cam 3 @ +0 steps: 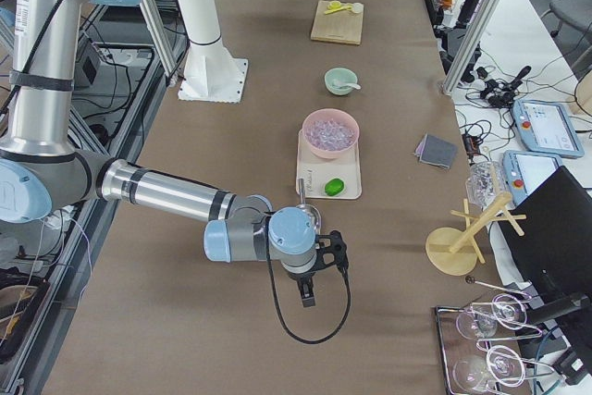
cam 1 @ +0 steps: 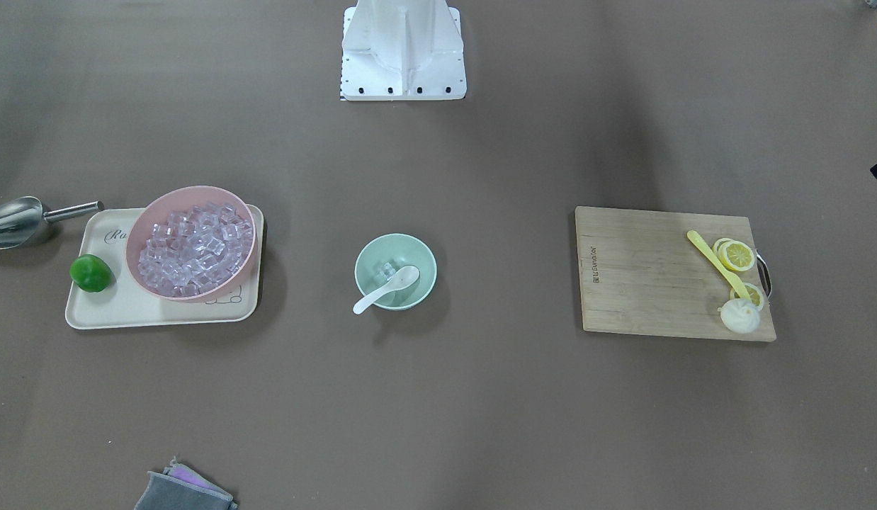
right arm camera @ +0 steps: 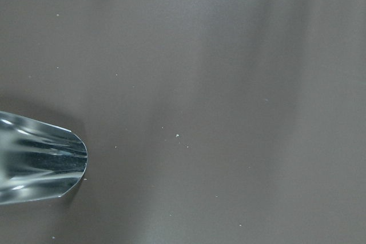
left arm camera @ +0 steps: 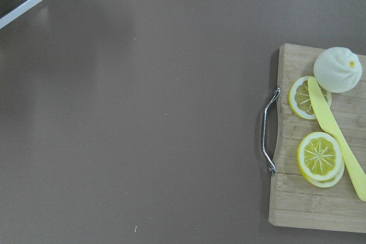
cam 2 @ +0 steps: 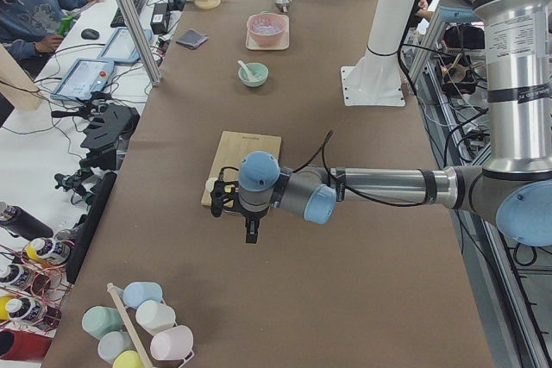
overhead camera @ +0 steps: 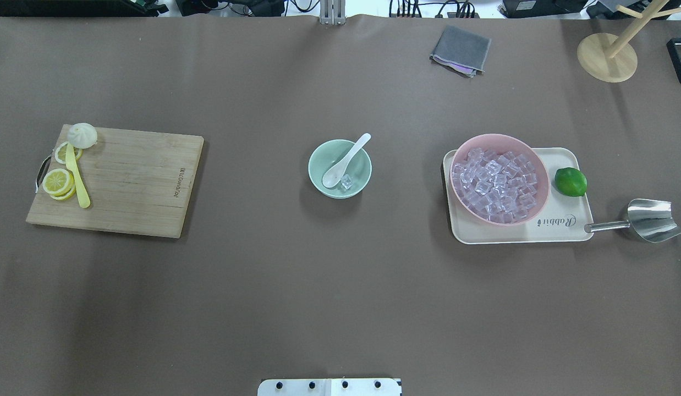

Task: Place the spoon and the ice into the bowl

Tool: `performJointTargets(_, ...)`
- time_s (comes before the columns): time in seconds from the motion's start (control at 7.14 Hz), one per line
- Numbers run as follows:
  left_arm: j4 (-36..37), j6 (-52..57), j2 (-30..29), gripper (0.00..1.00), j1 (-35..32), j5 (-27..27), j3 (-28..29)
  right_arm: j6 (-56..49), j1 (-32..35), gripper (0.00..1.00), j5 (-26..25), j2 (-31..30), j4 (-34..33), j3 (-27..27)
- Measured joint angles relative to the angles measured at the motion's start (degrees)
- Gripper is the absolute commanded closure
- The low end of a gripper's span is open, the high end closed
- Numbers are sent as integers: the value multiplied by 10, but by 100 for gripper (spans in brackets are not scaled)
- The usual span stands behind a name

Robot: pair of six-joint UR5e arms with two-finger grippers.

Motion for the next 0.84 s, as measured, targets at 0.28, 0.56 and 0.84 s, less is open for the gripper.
performJointTargets(0.28, 35, 51, 5, 2, -2, 3, -17, 0, 0, 0, 5, 1, 0, 3)
performJointTargets(0.56, 86, 104, 12, 2, -2, 74, -35, 0, 2, 0, 6, -4, 0, 20)
performJointTargets(0.84, 88, 147, 11, 2, -3, 104, -28, -3, 2, 0, 15, -14, 1, 30)
